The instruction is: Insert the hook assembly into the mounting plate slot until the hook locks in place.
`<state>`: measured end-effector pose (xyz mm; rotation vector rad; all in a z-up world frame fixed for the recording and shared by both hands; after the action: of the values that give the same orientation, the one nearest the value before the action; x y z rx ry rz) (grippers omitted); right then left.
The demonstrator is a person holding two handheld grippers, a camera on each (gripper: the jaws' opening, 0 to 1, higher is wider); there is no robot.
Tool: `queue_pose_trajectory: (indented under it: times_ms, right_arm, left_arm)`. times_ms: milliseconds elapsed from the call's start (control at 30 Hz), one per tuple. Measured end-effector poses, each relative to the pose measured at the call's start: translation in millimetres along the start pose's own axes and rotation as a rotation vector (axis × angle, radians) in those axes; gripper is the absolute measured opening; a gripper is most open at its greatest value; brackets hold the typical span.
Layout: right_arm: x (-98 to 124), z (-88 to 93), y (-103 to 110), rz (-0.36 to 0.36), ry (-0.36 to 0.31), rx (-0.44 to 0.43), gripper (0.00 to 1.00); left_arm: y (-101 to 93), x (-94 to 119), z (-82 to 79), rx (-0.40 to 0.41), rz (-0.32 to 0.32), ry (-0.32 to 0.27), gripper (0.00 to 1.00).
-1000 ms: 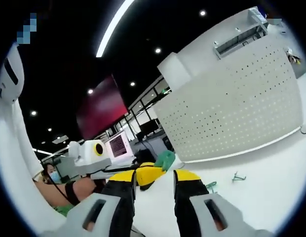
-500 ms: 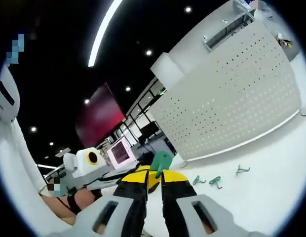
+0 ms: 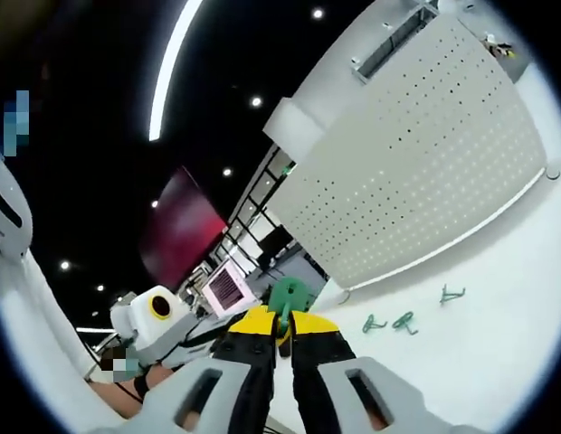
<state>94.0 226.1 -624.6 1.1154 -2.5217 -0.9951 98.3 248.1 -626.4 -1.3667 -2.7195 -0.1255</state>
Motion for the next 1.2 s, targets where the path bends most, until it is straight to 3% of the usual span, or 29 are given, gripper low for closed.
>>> queue_pose_trajectory:
  times_ms: [233, 400, 667, 867, 1033, 1200]
  right_arm:
    - [1.2, 1.6, -2.3, 0.009, 0.005, -0.076, 0.02]
    - [1.8, -0.4, -3.0, 0.025, -0.026, -0.187, 0.01]
    - [0.1, -1.7, -1.4, 0.029, -0.02, -0.189, 0.01]
    - [-3.0, 1.4, -2.6, 0.034, -0.008, -0.18, 0.01]
    - [-5.7, -1.3, -0.1, 0.036, -0.012, -0.139, 0.01]
    - [-10.8, -2.8, 4.4, 0.031, 0.007, -0.093, 0.01]
  left_arm:
    - [0.5, -0.3, 1.0, -0.011, -0.024, -0.002, 0.04]
    - [0.3, -0.7, -1.3, -0.039, -0.039, -0.012, 0.04]
    - [2.5, -1.1, -2.4, -0.041, -0.055, -0.025, 0.05]
    - [5.2, 0.4, 1.1, -0.038, -0.064, 0.0, 0.07]
    - [7.4, 3.8, 1.3, -0.019, -0.059, -0.006, 0.19]
    - [8.9, 6.2, -0.4, -0.013, -0.066, -0.01, 0.2]
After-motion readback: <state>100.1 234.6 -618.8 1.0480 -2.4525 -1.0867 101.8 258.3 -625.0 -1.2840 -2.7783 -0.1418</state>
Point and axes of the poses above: the point that each gripper's makers call its tool centre point, and the gripper's own axes: x roughly backward along the fingers, y roughly to its left, z roughly out of its underside, the point moved 1 cm from there along x, roughly backward along the fingers, and after that the axes turned 2 degrees about -z, right-handed, at the moved point
